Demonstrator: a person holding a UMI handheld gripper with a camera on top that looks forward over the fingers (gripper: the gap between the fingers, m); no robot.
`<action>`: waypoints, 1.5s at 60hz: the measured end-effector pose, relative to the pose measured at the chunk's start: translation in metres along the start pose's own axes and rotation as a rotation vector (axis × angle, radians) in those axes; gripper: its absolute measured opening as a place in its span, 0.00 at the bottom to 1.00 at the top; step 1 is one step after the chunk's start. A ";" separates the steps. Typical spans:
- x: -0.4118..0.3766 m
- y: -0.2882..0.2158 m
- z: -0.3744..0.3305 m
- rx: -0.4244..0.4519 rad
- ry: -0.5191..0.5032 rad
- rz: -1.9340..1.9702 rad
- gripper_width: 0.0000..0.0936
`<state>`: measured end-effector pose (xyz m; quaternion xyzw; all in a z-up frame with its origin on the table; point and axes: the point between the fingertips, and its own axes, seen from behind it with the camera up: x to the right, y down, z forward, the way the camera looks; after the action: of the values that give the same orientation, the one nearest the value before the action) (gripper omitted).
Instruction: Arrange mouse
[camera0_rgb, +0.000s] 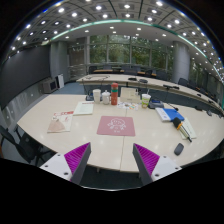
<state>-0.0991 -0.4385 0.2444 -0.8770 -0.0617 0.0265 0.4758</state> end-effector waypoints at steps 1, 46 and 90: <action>0.003 0.002 0.000 -0.006 0.007 0.002 0.92; 0.394 0.180 0.119 -0.096 0.227 0.106 0.91; 0.445 0.145 0.256 -0.085 0.152 0.125 0.71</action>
<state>0.3274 -0.2444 -0.0112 -0.8979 0.0283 -0.0133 0.4390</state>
